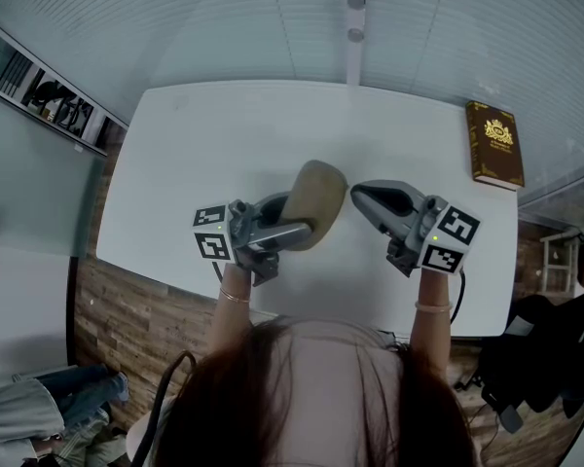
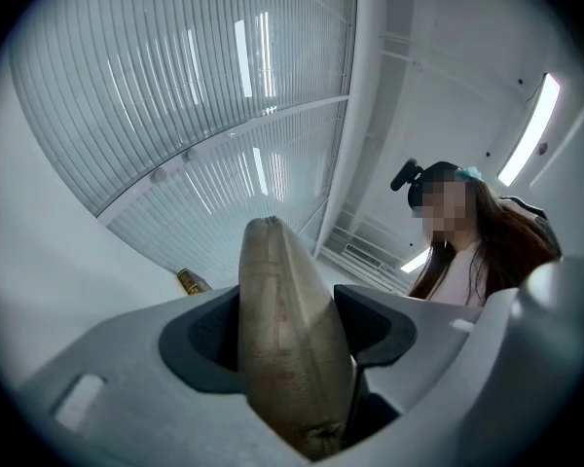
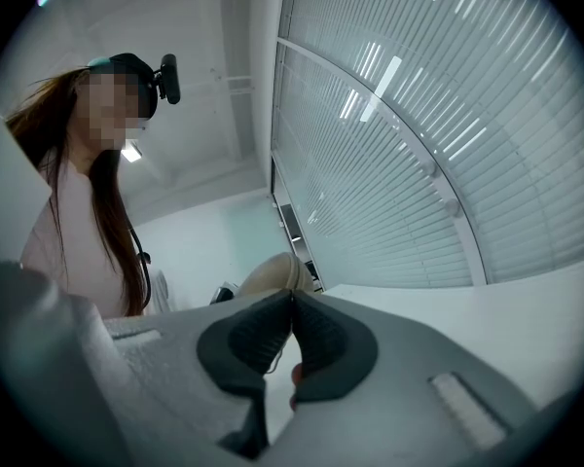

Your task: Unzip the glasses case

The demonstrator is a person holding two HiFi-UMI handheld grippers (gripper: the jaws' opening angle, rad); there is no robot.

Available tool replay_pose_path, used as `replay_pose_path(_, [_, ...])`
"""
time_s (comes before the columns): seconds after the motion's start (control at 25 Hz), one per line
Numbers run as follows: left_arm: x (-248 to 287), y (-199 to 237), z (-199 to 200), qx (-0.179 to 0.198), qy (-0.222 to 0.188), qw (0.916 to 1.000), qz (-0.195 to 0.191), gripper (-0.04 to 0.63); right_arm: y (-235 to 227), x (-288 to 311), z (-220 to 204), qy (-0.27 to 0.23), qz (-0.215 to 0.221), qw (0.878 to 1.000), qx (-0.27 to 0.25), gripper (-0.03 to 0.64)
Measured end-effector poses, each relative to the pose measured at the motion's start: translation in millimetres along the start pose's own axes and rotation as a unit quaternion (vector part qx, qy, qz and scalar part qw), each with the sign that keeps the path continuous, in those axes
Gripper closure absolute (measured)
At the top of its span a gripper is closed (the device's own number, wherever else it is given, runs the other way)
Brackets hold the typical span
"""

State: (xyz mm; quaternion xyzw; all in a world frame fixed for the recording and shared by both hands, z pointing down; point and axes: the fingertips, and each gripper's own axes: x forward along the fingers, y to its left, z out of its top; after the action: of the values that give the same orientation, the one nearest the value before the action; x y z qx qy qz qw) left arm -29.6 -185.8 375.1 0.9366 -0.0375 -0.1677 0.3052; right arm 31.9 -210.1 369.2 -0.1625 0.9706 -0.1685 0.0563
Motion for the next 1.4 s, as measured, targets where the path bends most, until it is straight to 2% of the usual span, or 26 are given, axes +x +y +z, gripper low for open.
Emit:
replay_pose_path(0.52, [1, 1, 2, -0.041, -0.053, 0.9977, -0.015, 0.307, 4, -3, -1, -0.006, -0.004, 1.000, 0.006, 0.612])
replay_pose_path(1.4, [-3, -6, 2, -0.064, -0.092, 0.9937, -0.010, 0.307, 18, -4, -10, -0.006, -0.010, 1.000, 0.019, 0.612])
